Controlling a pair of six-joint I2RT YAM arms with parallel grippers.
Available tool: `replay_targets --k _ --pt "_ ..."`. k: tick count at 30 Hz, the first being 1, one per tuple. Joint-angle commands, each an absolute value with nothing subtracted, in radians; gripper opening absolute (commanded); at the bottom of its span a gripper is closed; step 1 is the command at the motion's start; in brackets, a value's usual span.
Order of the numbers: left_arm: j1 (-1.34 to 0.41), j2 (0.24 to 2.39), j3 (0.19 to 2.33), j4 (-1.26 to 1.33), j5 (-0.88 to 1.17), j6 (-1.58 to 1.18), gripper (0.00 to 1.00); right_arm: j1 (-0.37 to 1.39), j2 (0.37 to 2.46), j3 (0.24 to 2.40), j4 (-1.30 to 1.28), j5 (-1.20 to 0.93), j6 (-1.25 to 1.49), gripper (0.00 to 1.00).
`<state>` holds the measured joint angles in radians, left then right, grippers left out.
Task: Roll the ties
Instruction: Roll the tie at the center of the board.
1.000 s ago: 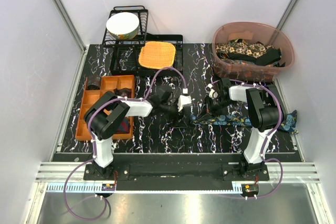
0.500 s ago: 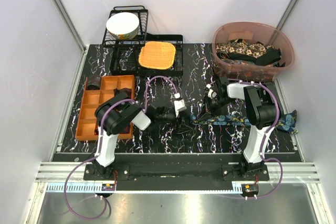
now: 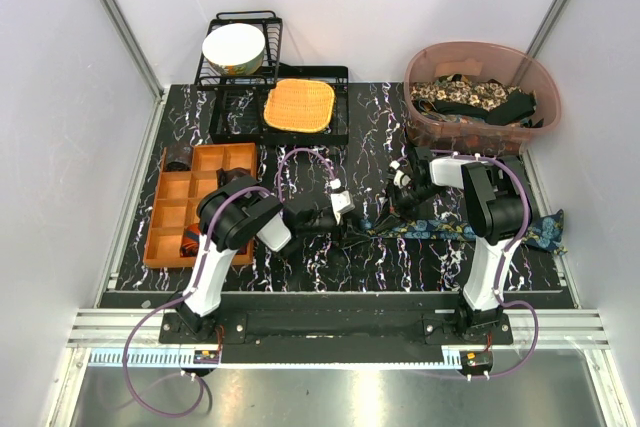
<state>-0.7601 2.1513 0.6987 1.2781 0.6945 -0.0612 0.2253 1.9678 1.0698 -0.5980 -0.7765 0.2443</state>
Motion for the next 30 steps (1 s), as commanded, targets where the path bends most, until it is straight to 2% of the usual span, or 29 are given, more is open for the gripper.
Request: replay_targets --k 1,6,12,13,16,22,27,30 --pt "-0.765 2.181 0.703 1.301 0.669 -0.057 0.57 0.247 2.028 1.062 -0.569 -0.569 0.215 0.00" --pt "-0.767 2.184 0.739 1.261 0.684 -0.090 0.50 0.250 2.033 1.063 -0.571 -0.568 0.216 0.00" --pt "-0.773 2.145 0.765 1.106 0.684 -0.014 0.34 0.250 2.033 1.068 -0.571 -0.569 0.215 0.00" --pt "-0.778 2.132 0.773 0.994 0.651 0.021 0.30 0.250 2.033 1.069 -0.572 -0.572 0.212 0.00" --pt "-0.802 2.079 0.825 0.718 0.580 0.165 0.28 0.250 2.031 1.074 -0.575 -0.581 0.209 0.00" --pt "-0.824 2.036 0.939 0.302 0.500 0.331 0.19 0.250 2.031 1.095 -0.592 -0.595 0.202 0.01" --pt "-0.838 2.040 1.055 0.036 0.436 0.431 0.09 0.249 2.022 1.112 -0.600 -0.606 0.198 0.07" --pt "-0.844 2.059 1.123 -0.109 0.393 0.478 0.06 0.250 2.017 1.130 -0.624 -0.620 0.193 0.15"
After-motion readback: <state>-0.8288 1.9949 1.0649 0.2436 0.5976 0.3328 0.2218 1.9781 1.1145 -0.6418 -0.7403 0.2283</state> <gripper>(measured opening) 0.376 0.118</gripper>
